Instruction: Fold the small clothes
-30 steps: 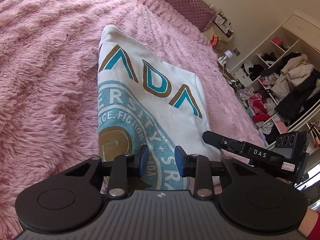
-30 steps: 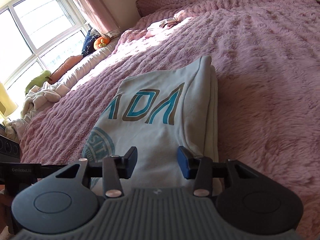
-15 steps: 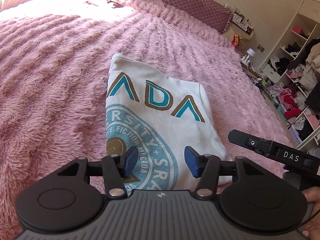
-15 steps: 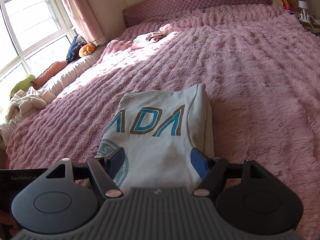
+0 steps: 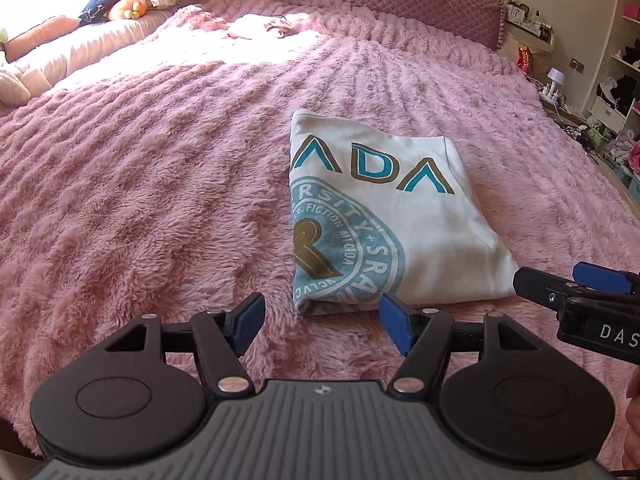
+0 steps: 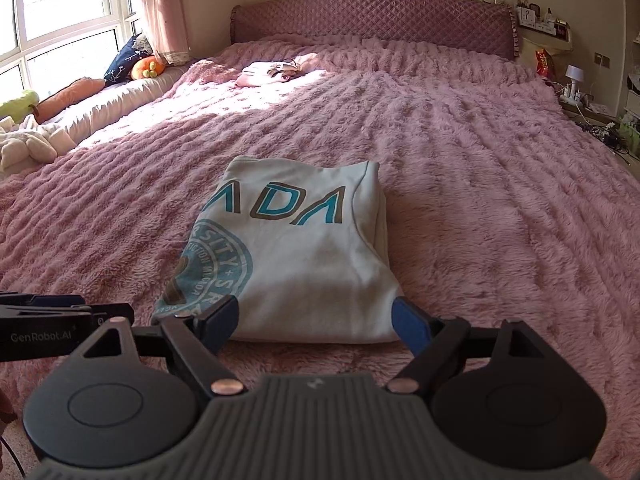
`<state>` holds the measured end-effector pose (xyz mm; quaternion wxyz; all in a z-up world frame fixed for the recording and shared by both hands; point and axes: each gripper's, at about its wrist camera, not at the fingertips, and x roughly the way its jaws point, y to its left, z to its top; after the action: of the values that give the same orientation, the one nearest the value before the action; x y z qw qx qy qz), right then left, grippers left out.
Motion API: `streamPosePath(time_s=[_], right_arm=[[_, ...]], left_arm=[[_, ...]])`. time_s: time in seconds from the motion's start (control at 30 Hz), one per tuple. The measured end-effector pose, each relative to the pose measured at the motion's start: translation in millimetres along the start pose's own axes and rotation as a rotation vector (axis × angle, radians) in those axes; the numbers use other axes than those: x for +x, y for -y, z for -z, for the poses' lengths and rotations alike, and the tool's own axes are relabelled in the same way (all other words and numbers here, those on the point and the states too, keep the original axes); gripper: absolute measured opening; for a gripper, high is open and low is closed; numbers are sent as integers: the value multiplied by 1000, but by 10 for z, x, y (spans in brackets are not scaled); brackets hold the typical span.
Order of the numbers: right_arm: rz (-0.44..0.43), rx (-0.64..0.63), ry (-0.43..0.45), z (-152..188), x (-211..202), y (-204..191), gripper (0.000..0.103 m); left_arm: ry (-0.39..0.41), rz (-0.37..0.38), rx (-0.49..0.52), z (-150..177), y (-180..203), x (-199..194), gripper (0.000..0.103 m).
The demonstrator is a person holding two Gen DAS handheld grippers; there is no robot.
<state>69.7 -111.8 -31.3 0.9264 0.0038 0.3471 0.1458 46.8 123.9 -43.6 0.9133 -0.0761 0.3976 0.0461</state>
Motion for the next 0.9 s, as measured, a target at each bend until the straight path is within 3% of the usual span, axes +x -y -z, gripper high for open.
streamPosePath(time_s=[0.3, 0.9], right_arm=[[10, 9, -43, 197, -40, -36, 79], [9, 11, -52, 177, -19, -77, 80]], left_arm=[[-43, -31, 5, 188, -17, 26, 77], [-56, -38, 5, 192, -28, 46, 77]])
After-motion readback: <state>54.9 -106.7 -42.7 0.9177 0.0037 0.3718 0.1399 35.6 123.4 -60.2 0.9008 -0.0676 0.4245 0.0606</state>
